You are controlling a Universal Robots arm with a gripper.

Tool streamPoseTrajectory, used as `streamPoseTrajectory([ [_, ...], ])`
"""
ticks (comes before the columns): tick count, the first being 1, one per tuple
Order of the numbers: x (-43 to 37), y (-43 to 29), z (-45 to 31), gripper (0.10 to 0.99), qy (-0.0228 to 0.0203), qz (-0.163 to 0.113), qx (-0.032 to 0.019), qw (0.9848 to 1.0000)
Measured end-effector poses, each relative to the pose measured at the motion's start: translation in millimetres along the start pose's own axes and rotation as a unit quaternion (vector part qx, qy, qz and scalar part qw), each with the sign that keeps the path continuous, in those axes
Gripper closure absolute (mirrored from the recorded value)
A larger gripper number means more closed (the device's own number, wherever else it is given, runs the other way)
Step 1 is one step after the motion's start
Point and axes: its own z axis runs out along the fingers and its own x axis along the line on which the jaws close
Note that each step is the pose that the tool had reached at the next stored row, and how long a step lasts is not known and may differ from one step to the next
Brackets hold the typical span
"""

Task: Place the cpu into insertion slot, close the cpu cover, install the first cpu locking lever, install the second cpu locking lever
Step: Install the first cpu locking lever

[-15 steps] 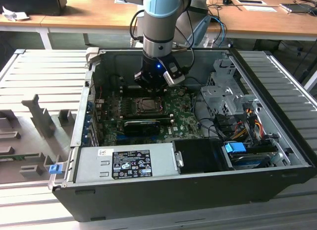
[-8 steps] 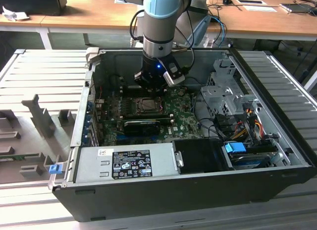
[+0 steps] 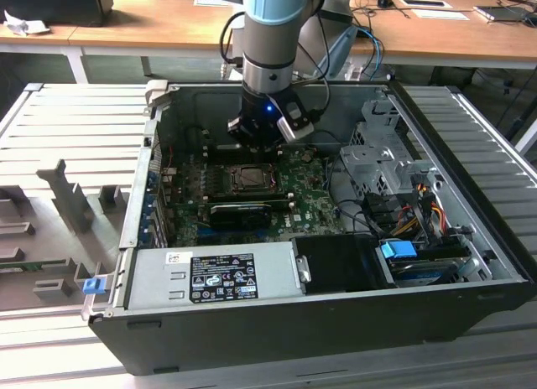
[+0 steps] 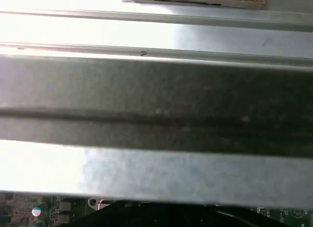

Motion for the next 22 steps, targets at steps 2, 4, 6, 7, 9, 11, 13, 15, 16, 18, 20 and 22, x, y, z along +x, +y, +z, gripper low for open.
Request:
streamPoseTrajectory([
  [2,0.0,0.3,-2.9,0.98,0.0003,0.0,0.0002,1.0],
  [4,-0.1,0.0,-2.8,0.98,0.0003,0.0,0.0003,1.0],
  [6,0.0,-0.6,-2.9,0.98,0.0003,0.0,0.0004,1.0],
  [7,0.0,-0.8,-3.0,0.98,0.0003,0.0,0.0004,1.0],
  [9,0.0,-1.3,-3.0,0.98,0.0003,0.0,0.0004,1.0],
  [11,0.1,-1.8,-3.1,0.98,0.0004,0.0,0.0004,1.0],
  [13,0.1,-2.0,-3.1,0.98,0.0004,0.0,0.0005,1.0],
  [15,0.1,-2.2,-3.2,0.98,0.0004,0.0,0.0005,1.0],
  [16,0.1,-2.3,-3.2,0.98,0.0004,0.0,0.0005,1.0],
  [18,0.1,-2.5,-3.2,0.98,0.0004,0.0,0.0005,1.0],
  [20,0.1,-2.8,-3.2,0.98,0.0004,0.0,0.0005,1.0],
  [22,0.1,-3.0,-3.2,0.98,0.0004,0.0,0.0005,1.0],
])
